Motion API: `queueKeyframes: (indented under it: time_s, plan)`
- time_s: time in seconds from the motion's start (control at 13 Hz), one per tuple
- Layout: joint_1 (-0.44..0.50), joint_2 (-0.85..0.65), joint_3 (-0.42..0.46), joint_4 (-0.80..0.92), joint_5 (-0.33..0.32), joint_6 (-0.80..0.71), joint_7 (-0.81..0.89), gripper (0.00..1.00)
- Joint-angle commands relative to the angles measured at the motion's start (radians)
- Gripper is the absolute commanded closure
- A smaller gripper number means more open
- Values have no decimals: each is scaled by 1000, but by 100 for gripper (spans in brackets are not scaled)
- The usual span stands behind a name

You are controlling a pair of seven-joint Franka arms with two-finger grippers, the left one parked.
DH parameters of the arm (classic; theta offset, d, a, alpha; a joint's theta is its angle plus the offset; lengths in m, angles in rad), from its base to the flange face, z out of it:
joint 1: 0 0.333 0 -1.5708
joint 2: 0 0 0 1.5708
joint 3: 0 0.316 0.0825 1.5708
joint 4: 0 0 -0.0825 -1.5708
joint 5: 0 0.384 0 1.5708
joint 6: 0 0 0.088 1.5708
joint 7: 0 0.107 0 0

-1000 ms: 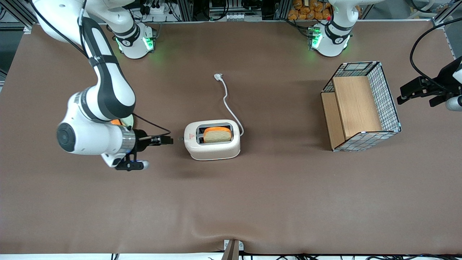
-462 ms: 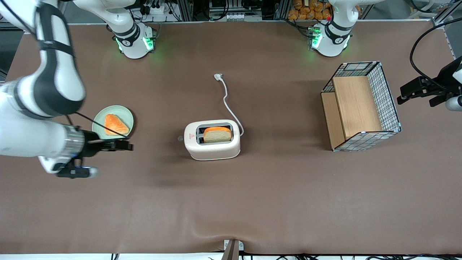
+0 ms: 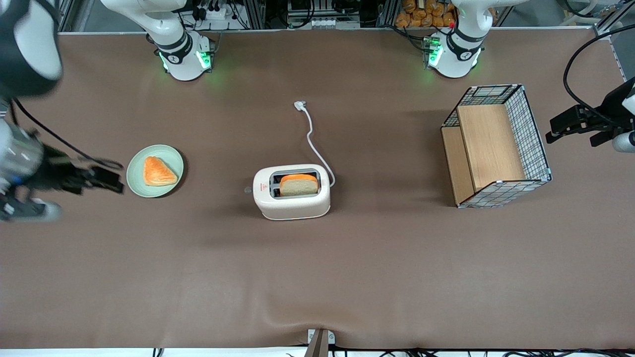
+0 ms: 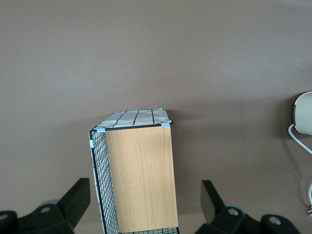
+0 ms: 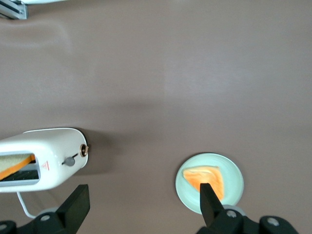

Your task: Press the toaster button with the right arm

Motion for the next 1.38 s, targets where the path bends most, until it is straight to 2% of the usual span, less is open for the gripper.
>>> queueKeyframes:
  time_s: [0.0,0.15,0.46,0.69,1.31]
  plan:
    - [-26,-102,18,-67,-43,-66,50,0]
    - [-29,-193,18,-186,-43,-46,175,0]
    - [-25,-314,24,-337,-66,-28,180,0]
    - [-28,-444,24,-529,-65,69,180,0]
    - [-51,-382,18,-462,-63,74,162,0]
